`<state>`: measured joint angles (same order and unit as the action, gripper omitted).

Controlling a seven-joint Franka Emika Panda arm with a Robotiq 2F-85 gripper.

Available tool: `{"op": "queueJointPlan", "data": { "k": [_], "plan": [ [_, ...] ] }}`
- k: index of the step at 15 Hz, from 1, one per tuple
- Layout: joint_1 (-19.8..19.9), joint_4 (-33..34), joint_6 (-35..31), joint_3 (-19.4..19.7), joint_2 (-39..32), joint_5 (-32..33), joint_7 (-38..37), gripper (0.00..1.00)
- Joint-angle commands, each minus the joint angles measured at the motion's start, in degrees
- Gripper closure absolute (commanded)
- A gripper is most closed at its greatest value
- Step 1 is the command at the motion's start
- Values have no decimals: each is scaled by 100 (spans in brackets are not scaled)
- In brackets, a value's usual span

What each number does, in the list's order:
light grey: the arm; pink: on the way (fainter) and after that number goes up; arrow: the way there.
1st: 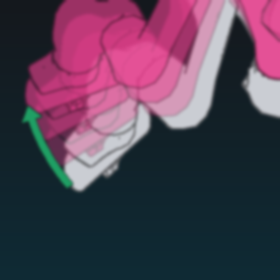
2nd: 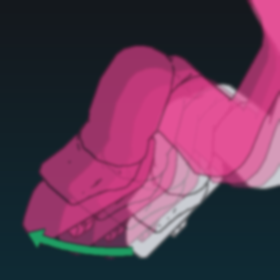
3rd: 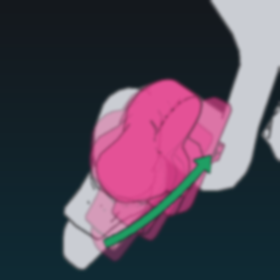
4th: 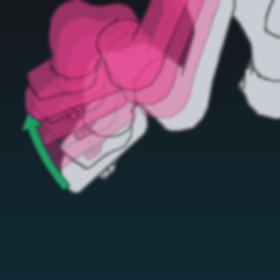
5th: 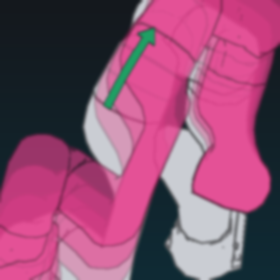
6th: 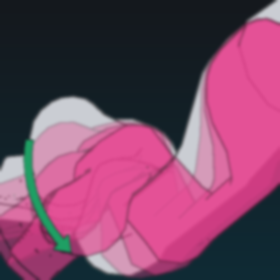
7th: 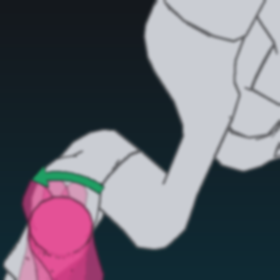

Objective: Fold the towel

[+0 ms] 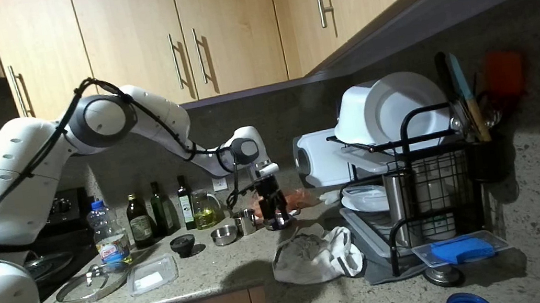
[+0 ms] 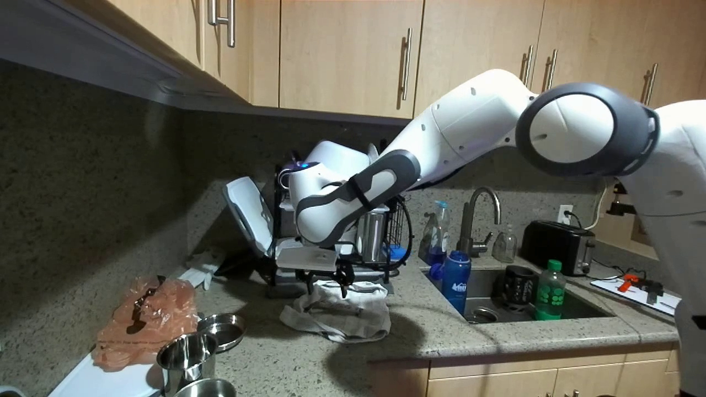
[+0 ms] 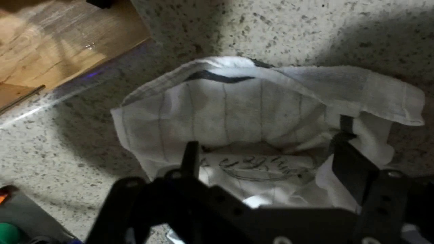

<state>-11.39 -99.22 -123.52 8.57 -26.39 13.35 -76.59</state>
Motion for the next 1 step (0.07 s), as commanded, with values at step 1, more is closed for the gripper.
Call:
{"op": "queueJointPlan", "data": {
  "k": [1],
  "plan": [
    [104, -127, 25, -119, 128, 61, -32, 0]
  ]
}}
